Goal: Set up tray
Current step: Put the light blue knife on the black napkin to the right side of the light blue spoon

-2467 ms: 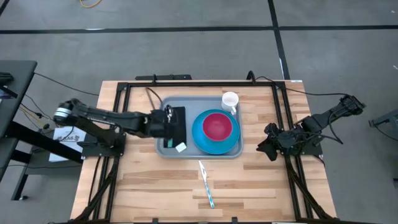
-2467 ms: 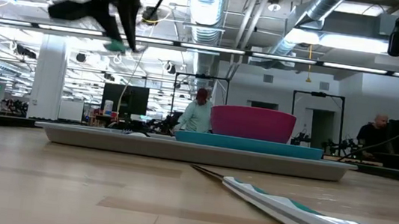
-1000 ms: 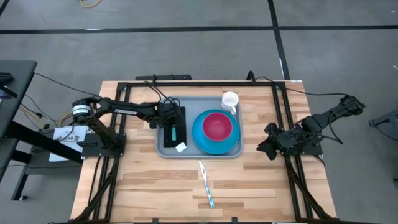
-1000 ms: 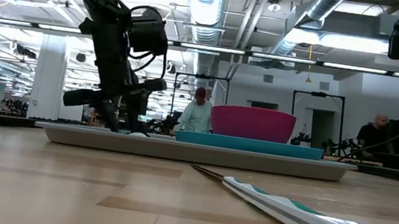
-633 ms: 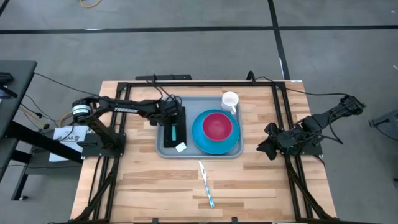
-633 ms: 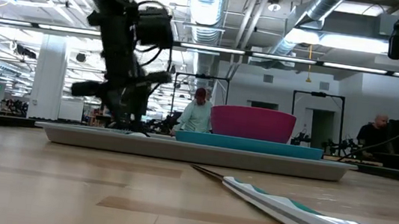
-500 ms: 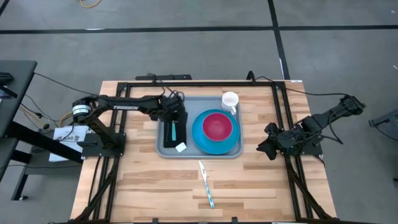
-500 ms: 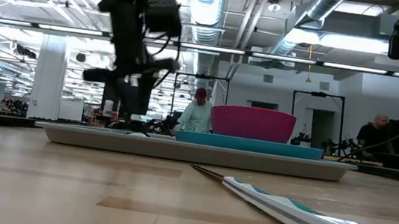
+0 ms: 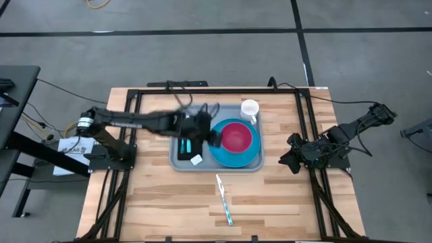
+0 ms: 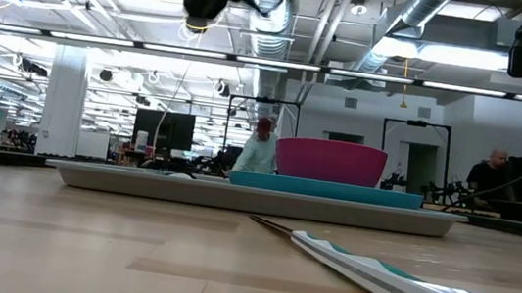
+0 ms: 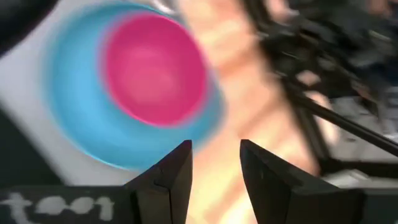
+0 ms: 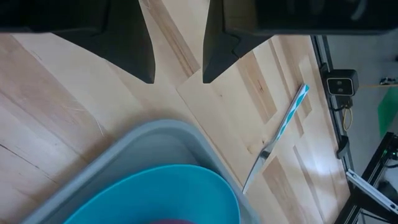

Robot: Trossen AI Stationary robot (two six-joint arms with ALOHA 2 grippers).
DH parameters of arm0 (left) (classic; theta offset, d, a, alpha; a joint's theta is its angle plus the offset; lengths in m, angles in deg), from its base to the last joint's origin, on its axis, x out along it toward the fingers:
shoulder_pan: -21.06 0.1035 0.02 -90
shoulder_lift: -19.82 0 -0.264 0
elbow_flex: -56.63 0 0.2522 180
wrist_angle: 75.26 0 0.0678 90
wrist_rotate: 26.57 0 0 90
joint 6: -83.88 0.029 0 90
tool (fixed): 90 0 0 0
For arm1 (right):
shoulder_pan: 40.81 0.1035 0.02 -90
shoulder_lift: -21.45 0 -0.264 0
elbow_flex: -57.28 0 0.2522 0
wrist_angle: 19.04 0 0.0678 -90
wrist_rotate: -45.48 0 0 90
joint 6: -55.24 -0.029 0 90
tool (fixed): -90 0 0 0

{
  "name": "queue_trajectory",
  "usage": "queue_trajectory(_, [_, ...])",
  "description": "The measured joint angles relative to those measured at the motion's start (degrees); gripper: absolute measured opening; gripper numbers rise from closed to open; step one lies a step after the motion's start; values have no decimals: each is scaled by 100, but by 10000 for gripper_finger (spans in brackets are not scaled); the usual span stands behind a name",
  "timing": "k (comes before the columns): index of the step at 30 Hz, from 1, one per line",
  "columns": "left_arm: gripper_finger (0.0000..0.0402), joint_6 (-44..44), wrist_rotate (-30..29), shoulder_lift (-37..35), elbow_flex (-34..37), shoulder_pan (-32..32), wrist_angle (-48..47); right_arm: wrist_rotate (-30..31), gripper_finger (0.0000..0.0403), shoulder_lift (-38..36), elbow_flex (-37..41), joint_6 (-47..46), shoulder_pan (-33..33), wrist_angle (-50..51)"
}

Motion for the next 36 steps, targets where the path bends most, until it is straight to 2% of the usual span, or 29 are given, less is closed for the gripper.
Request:
queue_trajectory(7, [121, -1456, -1154, 72, -13, -1545, 340, 0, 127, 0, 0, -121, 0, 0])
queue_trajectory(12, [121, -2460, -1886, 501, -13, -2252, 485, -5, 127, 0, 0, -473, 2, 1])
queue_trajectory(14, [121, -2681, -1838, 780, -13, -2399, 810, -7, 127, 0, 0, -570, -2, 17])
queue_trajectory(18, [121, -2942, -1330, 1436, -15, -2535, 1511, -26, 127, 0, 0, -814, 0, 16])
queue_trajectory(22, [121, -3163, -845, 1981, -110, -2586, 1829, -59, 127, 0, -1, -904, 16, -4])
queue_trajectory(29, [121, -3947, -583, 2577, -689, -2636, 1262, -107, 127, 0, 0, -815, 17, 44])
queue_trajectory(36, [121, -4850, -629, 2846, -1422, -2543, -41, -149, 127, 0, 0, -566, 17, 110])
